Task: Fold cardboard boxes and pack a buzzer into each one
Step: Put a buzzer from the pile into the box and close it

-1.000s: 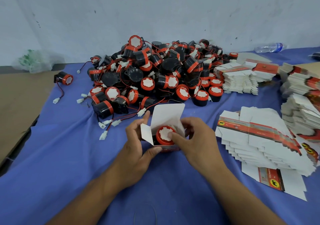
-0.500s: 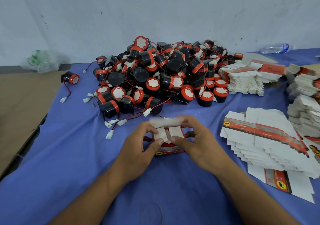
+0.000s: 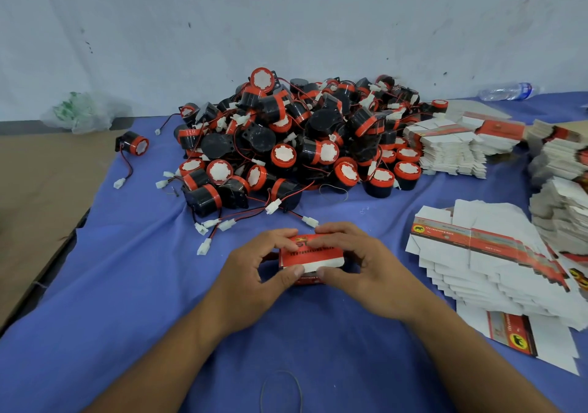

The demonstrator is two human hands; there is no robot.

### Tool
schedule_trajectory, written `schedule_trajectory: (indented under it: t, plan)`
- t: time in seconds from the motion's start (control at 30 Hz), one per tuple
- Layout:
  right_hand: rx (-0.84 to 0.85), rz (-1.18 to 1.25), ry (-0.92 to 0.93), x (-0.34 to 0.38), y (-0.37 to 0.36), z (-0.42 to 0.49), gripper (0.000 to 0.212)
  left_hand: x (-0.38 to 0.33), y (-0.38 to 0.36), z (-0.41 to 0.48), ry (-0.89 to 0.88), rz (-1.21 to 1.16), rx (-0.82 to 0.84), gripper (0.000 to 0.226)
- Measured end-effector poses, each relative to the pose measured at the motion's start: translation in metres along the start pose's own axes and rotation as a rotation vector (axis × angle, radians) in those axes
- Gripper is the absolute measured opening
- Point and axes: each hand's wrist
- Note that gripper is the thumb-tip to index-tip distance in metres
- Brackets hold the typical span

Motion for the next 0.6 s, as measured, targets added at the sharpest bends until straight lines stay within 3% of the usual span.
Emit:
schedule_trajectory:
  t: [0.1, 0.27, 0.5, 0.6]
  plan:
    - [-0.068, 0.016, 0.019, -0.0007, -0.0055, 0.0017, 0.045, -0.0005, -0.0006, 0.0027, -0.020, 0.024, -0.018, 0.035]
    - [-0.039, -0.038, 0.013, -0.0032, -0.0064, 0.0030, 0.032, -0.0016, 0.0008, 0.0046, -0.103, 0.111, -0.065, 0.030]
    - [-0.024, -0.252, 0.153, -0.0004, -0.0038, 0.0051, 0.034, -0.0051, 0.0034, 0.0034, -0.066, 0.085, -0.067, 0.042]
    - [-0.020, -0.376, 0.230, 0.0017, -0.0015, 0.0050, 0.034, -0.0045, 0.0046, 0.0021, -0.072, 0.081, -0.064, 0.034]
Point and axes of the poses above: each hand's wrist, its own z-axis towards the middle knuckle, its own y-axis out of the back of the hand, x = y × z, and after that the axes turned 12 degrees about y, right-handed
